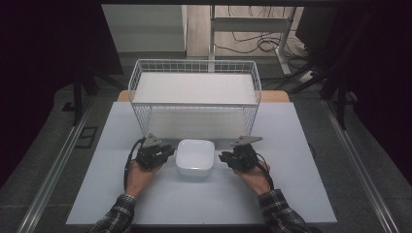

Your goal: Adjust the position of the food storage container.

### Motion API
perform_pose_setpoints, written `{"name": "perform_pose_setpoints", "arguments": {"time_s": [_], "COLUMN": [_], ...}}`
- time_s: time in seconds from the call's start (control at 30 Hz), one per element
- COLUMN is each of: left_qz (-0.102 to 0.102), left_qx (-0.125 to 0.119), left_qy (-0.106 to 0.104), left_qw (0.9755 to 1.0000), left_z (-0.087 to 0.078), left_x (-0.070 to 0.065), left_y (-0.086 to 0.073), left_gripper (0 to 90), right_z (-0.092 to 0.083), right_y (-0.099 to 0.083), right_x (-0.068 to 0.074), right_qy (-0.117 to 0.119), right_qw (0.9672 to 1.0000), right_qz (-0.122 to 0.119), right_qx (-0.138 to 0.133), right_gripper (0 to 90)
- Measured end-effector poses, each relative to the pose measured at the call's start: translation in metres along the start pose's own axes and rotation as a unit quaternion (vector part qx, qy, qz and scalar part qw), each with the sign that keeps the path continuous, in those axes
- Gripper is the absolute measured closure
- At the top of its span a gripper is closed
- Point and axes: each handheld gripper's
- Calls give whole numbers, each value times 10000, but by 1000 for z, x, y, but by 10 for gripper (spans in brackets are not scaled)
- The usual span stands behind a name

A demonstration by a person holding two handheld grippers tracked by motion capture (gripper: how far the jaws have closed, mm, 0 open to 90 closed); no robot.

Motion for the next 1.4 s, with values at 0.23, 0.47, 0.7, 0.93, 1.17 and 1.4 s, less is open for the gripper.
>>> {"name": "perform_pose_setpoints", "arguments": {"time_s": [0.23,0.47,0.7,0.93,1.17,1.4], "left_qz": [-130,-138,-22,13,30,-37], "left_qx": [26,47,151,213,181,104], "left_qy": [-286,-320,-430,-472,-451,-431], "left_qw": [9995,9994,9990,9987,9988,9990], "left_z": [12,8,1,-5,-11,-19], "left_x": [-1,-15,-30,-37,-33,-23], "left_y": [0,1,-1,-4,-6,-10], "left_gripper": [898,900,900,900,859,548], "right_z": [23,21,9,-1,-7,-16], "right_y": [5,2,0,-8,-10,-16], "right_x": [2,-2,-1,5,8,-8], "right_qy": [-176,-134,-84,14,-49,-66], "right_qw": [9998,9999,9999,9998,9998,10000], "right_qz": [-2,17,32,94,-13,66], "right_qx": [10,49,85,202,181,-28], "right_gripper": [884,883,882,882,813,639]}}
Point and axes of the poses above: each handheld gripper's, and its own axes: z roughly forward along the jaws, y roughly out of its top, x roughly to its left, and after that the axes turned 4 degrees about -x, right-handed
